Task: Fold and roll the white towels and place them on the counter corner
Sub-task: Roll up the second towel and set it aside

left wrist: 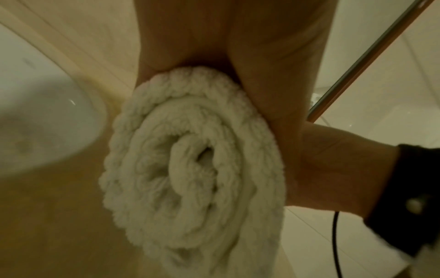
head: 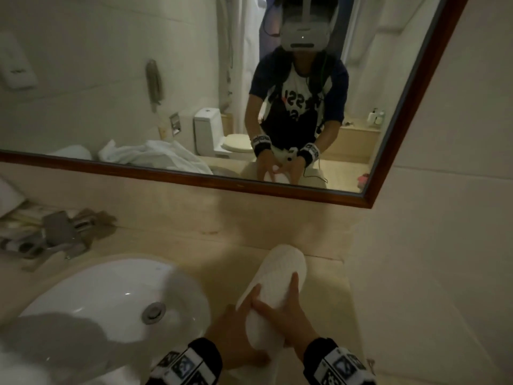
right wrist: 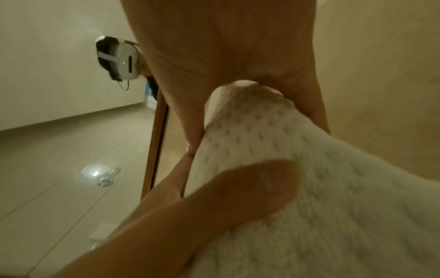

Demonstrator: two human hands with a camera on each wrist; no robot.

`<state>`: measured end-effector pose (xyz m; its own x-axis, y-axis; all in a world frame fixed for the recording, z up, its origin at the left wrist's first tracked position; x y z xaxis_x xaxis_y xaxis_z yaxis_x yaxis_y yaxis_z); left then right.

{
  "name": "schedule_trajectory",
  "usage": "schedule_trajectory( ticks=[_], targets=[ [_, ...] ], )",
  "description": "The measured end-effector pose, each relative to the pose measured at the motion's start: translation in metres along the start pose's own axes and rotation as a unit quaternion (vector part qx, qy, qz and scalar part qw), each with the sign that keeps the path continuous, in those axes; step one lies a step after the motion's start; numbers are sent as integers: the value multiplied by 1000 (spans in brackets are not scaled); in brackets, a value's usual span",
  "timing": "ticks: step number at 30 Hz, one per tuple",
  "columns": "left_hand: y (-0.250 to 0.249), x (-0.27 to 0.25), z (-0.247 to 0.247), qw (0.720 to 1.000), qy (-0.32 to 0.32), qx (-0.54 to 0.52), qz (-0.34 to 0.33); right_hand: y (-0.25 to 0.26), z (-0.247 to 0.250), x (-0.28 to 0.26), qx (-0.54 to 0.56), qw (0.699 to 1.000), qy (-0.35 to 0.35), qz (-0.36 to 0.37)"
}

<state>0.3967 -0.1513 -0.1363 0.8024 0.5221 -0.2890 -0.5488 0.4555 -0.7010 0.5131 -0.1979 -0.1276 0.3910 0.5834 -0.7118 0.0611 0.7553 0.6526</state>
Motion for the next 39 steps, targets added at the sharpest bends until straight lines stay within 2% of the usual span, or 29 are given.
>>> schedule_trajectory(
  ticks=[7,11,17,23,25,28,31,34,36,39],
  targets=[
    [38,-86,93,996,-82,2,-21,72,-92,-56,-20,996,27,82],
    [67,-168,149,992,-118,29,-30,100,-176,-102,-32,990,35,132],
    [135,-301,215,985,-166,11,-39,128,-323,-168,-59,980,55,181],
    [198,-377,281,976,-212,12,-37,170,-434,-202,-83,974,90,192],
    [216,-385,303,975,-219,25,-41,190,-461,-201,-91,971,97,199],
    [250,-379,337,976,-205,66,-4,221,-493,-183,-103,970,97,199],
    [294,-356,371,978,-193,66,38,252,-523,-136,-81,974,98,185],
    [322,-322,405,978,-204,26,38,281,-552,-81,-67,975,102,185],
    [341,-303,426,978,-203,-10,51,298,-570,-49,-62,976,124,168],
    [376,-274,456,979,-194,3,64,320,-590,-9,-29,977,152,147]
  ],
)
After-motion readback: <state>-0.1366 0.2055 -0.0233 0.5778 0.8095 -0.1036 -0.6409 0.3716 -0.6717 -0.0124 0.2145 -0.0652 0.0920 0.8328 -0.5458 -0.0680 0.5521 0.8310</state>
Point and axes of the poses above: each hand's wrist, its own x-axis towards the middle knuckle, its own z-axis out of the back of the hand, y = z × x, the point moved 5 cm from there along x, towards the middle knuckle, and after that the axes turned 15 degrees about -z, right-handed, at the moved point
